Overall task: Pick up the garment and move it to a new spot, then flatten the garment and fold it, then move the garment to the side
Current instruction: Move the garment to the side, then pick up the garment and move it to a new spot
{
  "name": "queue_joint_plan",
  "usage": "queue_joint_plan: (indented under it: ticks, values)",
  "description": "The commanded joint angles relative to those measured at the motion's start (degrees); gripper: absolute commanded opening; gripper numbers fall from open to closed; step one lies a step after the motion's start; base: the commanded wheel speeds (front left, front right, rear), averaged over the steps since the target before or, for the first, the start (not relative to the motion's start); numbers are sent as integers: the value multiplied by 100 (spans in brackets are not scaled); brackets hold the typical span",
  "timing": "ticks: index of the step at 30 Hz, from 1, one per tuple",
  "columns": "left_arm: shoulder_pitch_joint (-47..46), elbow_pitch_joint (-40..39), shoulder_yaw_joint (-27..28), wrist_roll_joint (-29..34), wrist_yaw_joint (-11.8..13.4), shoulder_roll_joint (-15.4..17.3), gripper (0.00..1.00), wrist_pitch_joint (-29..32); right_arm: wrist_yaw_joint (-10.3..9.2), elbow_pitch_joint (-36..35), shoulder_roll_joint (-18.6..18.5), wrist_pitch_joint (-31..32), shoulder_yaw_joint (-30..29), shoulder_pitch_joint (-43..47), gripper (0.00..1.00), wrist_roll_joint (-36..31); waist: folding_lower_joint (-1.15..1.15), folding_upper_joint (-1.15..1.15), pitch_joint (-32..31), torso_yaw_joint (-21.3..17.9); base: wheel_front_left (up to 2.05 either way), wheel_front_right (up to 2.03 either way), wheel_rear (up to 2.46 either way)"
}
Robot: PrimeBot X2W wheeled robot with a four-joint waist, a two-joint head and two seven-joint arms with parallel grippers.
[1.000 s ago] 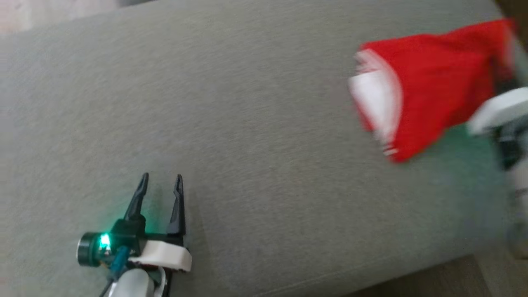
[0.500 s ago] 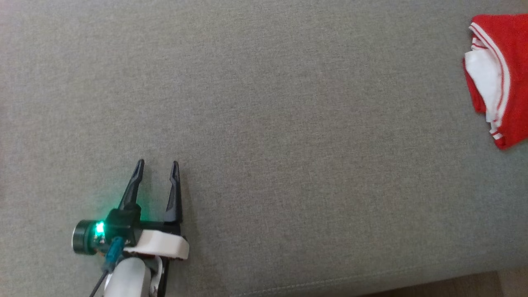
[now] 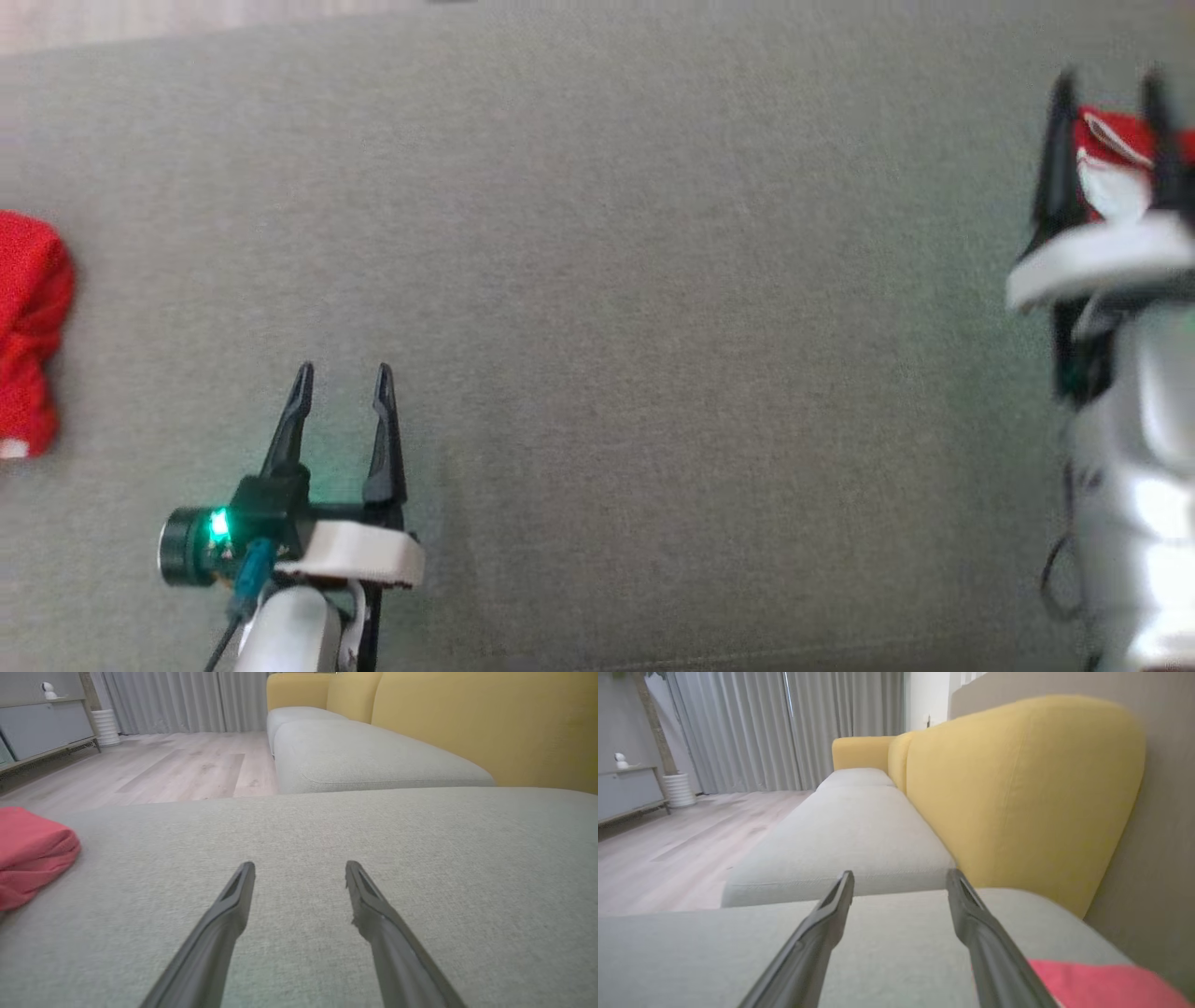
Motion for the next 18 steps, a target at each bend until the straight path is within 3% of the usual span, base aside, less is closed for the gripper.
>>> queue_joint_plan:
  ticks: [1,8,18]
  values:
    - [58,-146,208,-44,53,39,100,-29,37,-362,128,-55,123,149,100,138,0,0,-267,224,0,0,0]
    - [409,-90,296,-136,147,39,100,-29,37,-642,460,-55,422,1405,100,397,0,0,-804,497,0,0,0]
    - [873,-99,540,-198,248,39,100,-29,37,-927,490,-55,1223,2563,100,1052,0,0,-1331,487,0,0,0]
